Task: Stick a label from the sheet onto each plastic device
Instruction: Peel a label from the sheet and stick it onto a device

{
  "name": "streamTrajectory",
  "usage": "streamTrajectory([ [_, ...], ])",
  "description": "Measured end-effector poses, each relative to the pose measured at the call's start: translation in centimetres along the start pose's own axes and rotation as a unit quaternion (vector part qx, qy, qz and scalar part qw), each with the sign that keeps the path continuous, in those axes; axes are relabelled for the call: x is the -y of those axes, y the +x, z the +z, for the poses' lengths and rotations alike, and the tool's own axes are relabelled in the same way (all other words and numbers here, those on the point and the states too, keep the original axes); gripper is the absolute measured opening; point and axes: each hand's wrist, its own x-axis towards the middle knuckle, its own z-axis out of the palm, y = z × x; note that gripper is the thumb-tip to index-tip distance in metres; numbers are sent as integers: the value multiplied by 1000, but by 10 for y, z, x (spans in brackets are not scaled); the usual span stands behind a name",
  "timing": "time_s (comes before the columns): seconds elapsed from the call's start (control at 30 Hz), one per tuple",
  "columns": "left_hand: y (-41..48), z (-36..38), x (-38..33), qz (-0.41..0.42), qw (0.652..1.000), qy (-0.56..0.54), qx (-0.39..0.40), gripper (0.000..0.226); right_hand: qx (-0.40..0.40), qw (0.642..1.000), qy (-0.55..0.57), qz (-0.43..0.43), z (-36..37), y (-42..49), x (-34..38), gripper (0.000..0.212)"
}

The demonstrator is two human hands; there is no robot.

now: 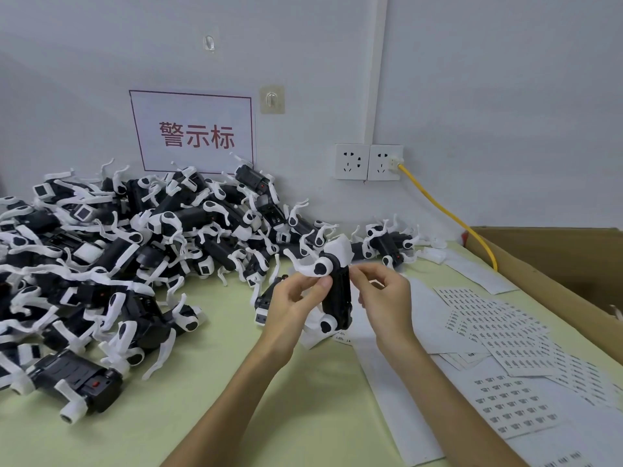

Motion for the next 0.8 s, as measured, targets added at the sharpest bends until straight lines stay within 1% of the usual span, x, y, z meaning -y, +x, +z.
streamTrajectory([
  [0.07,2,-3,3,-10,999,4,-40,27,-36,999,-3,-8,-1,1,-2,5],
  [0.1,4,-5,4,-23,998,-2,-63,27,-53,999,9,-3,-3,3,-2,5],
  [0.13,5,-7,3,-35,996,-9,-81,28,-61,998,25,7,-6,5,0,6],
  [0.2,7,-10,2,-62,993,-44,-91,27,-51,996,66,35,-11,7,3,6],
  [0.27,9,-13,1,-86,984,-128,-85,20,-18,992,109,67,-11,6,6,9],
  [0.33,11,-15,3,-116,969,-201,-82,31,29,983,150,100,-9,4,9,15],
  [0.4,12,-18,4,-146,955,-246,-82,35,78,971,185,130,-6,0,11,23],
  [0.47,11,-18,3,-161,938,-297,-82,33,121,953,230,159,-3,-2,12,25],
  [0.53,11,-17,2,-167,917,-349,-94,30,153,927,289,182,-1,-5,13,24],
  [0.57,12,-17,2,-169,908,-371,-98,29,169,915,314,191,0,-6,13,27],
  [0.63,12,-17,1,-170,892,-405,-105,27,204,895,340,202,3,-10,13,32],
  [0.7,12,-17,2,-169,883,-423,-114,32,245,882,340,213,7,-15,12,38],
  [0.73,12,-16,2,-167,883,-424,-116,35,266,877,334,220,9,-18,11,40],
  [0.8,12,-14,2,-164,893,-405,-110,37,304,865,325,231,15,-26,8,44],
])
